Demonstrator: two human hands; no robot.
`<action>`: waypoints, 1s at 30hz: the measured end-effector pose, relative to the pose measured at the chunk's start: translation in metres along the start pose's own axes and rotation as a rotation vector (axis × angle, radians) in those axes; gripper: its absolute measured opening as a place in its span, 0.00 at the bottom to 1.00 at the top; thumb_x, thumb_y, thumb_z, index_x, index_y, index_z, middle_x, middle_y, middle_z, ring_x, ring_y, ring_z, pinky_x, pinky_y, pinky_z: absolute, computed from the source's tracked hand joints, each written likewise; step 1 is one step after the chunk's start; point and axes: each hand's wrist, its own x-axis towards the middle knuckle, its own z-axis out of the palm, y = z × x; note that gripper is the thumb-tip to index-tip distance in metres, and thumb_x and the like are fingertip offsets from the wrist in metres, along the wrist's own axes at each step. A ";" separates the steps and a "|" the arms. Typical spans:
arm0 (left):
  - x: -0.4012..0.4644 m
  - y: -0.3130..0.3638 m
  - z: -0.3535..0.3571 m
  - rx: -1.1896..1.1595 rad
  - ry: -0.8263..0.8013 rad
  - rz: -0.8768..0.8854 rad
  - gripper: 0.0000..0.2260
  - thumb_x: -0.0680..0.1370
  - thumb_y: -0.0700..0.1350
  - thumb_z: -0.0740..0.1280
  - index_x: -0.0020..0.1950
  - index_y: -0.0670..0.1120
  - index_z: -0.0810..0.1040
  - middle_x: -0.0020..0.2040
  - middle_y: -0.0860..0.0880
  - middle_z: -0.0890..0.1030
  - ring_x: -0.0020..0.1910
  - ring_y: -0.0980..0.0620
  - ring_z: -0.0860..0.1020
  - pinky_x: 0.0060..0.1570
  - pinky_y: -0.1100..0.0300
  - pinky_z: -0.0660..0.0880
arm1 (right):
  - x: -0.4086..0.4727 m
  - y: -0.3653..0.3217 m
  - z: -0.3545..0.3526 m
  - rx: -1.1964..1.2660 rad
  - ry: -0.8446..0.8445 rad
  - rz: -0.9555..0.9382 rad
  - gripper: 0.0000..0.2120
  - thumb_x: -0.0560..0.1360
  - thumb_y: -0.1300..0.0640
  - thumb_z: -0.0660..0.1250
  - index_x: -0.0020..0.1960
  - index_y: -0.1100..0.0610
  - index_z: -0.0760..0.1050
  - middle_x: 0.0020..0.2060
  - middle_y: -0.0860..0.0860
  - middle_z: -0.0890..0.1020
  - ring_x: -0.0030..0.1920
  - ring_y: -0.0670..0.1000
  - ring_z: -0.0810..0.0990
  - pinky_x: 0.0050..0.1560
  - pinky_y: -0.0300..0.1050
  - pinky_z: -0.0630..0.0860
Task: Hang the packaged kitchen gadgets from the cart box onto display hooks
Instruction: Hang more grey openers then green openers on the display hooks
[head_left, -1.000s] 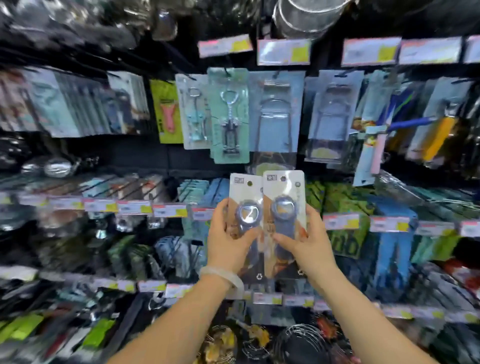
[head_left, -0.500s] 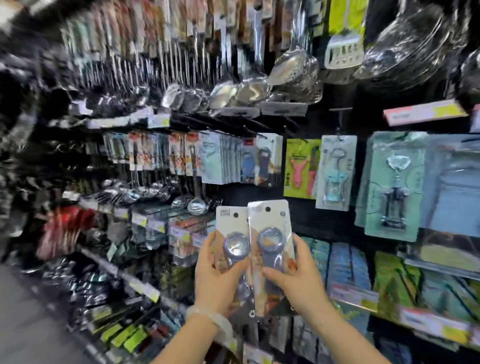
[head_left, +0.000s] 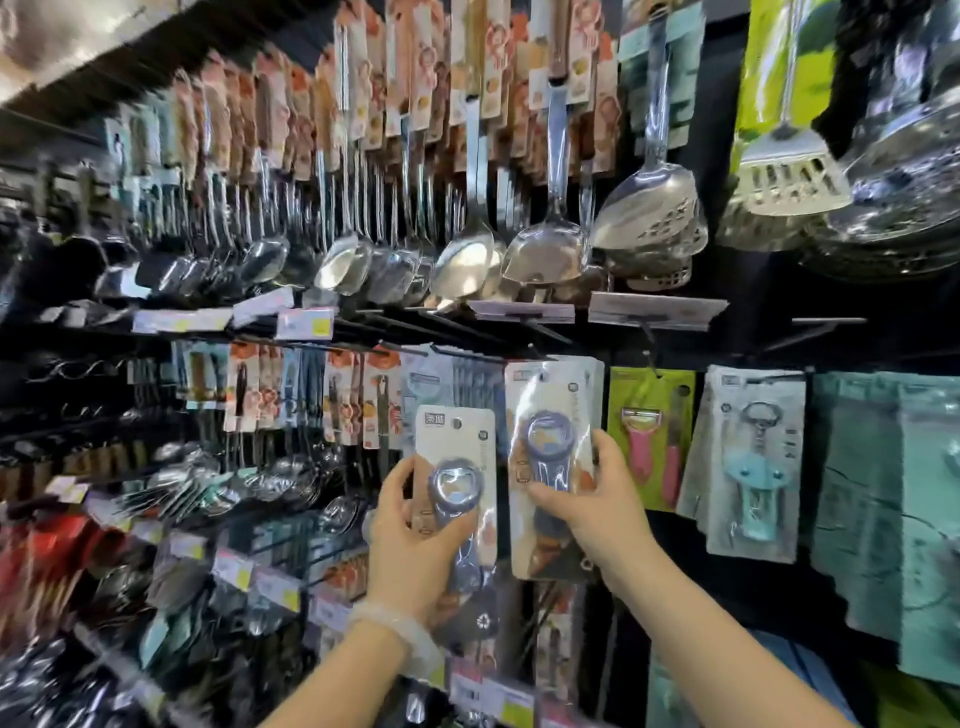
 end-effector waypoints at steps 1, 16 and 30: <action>0.007 -0.003 0.001 -0.011 -0.003 0.005 0.34 0.67 0.37 0.76 0.64 0.60 0.65 0.64 0.48 0.75 0.60 0.49 0.76 0.59 0.48 0.75 | 0.008 -0.001 0.003 -0.018 0.011 -0.005 0.36 0.68 0.66 0.73 0.70 0.52 0.61 0.61 0.49 0.76 0.53 0.45 0.78 0.52 0.41 0.77; 0.095 -0.021 0.008 -0.120 -0.170 0.082 0.32 0.69 0.32 0.73 0.64 0.57 0.64 0.62 0.54 0.72 0.57 0.57 0.74 0.46 0.67 0.75 | 0.065 0.021 0.033 -0.138 0.246 0.030 0.34 0.74 0.61 0.68 0.74 0.48 0.56 0.66 0.45 0.68 0.62 0.44 0.70 0.55 0.38 0.68; 0.109 -0.037 0.024 -0.176 -0.371 0.081 0.30 0.72 0.33 0.70 0.61 0.62 0.64 0.64 0.57 0.71 0.62 0.59 0.71 0.56 0.66 0.73 | 0.066 0.022 0.047 -0.332 0.115 -0.018 0.30 0.75 0.52 0.66 0.70 0.36 0.55 0.57 0.49 0.77 0.57 0.48 0.77 0.46 0.34 0.74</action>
